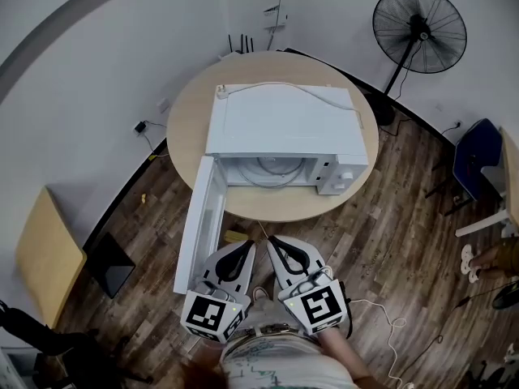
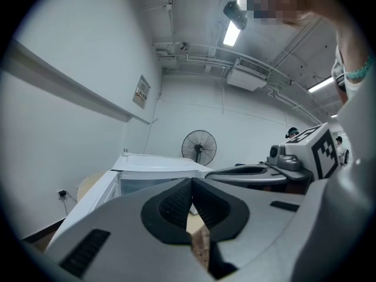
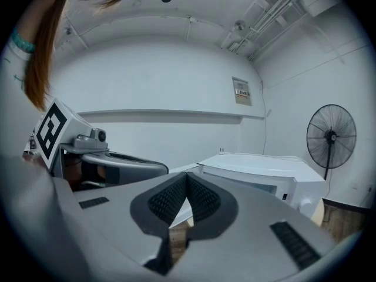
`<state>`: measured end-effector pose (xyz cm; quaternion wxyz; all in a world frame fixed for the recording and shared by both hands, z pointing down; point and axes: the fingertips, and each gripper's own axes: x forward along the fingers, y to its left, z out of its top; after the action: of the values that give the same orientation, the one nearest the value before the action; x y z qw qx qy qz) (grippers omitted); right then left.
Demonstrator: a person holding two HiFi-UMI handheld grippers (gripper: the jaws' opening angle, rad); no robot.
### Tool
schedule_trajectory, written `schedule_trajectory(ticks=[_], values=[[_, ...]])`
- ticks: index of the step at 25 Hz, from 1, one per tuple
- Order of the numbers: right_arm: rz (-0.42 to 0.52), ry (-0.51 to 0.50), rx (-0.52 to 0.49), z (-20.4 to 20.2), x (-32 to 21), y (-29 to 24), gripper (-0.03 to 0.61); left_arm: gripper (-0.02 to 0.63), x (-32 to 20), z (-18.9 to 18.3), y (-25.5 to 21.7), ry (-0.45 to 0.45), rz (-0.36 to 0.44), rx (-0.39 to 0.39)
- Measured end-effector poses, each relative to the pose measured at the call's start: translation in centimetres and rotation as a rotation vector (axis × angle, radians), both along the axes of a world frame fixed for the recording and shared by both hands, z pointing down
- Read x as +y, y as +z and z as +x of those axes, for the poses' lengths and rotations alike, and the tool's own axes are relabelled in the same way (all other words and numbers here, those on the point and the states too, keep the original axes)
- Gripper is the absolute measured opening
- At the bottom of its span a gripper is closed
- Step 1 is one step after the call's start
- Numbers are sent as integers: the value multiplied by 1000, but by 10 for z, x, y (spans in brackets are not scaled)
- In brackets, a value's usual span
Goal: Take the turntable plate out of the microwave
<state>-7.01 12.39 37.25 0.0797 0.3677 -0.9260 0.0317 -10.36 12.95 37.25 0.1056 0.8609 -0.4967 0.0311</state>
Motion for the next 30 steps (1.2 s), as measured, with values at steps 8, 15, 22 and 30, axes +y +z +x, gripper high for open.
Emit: schedule_trajectory(ticks=[8, 15, 22, 30], values=[[21, -25, -15, 6, -63, -8, -9, 14, -63, 10, -9, -8, 19, -25], [39, -75, -18, 12, -119, -16, -9, 14, -118, 23, -24, -27, 49, -32], [55, -113, -31, 30, -160, -25, -9, 14, -161, 38, -31, -70, 63, -41], [66, -169, 5, 47, -183, -17, -9, 14, -190, 55, -21, -101, 49, -18]])
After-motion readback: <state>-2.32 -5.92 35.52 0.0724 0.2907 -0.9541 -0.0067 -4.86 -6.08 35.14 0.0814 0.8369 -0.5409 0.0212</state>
